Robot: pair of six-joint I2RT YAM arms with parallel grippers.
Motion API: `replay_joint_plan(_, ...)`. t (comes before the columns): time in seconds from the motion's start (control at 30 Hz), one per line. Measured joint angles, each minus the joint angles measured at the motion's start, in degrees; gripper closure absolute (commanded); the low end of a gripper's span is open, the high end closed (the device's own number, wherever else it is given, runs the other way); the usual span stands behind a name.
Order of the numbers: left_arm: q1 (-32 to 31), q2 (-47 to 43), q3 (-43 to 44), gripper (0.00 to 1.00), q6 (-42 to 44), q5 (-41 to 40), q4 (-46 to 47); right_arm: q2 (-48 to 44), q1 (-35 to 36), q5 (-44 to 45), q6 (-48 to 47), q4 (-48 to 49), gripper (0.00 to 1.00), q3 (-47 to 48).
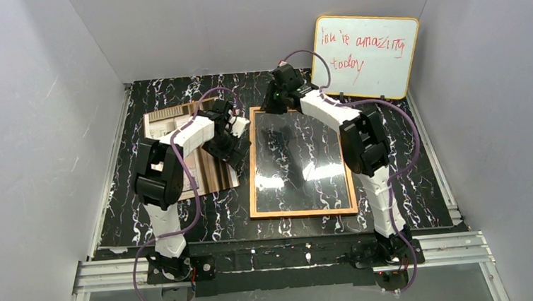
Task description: Put the photo into the frame
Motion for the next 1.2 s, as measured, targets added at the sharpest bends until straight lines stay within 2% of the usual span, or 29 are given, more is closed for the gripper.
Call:
replay_joint_plan(0.23, 4.7, 0.1, 1.7, 0.02, -0.2, 1.7, -1.4, -5.4, 6.8, 0.2, 1.7, 1.9, 0.77, -5.4)
replay_joint_plan(0.43, 7.1, 0.1, 1.8, 0.02, 0.0, 1.8, -1.7, -5.3, 7.8, 0.7, 4.2, 1.6, 0.82, -10.7)
replay_joint_plan(0.73, 7.1, 0.1, 1.8, 0.02, 0.5, 1.8, -2.2, -5.2, 7.6, 2.1, 5.7, 1.5, 0.83, -14.7)
replay_joint_plan(1.2, 7.1, 0.1, 1.8, 0.02, 1.1, 1.7, -2.2, -3.8, 8.6, 5.2, 5.3, -1.3, 0.84, -13.4)
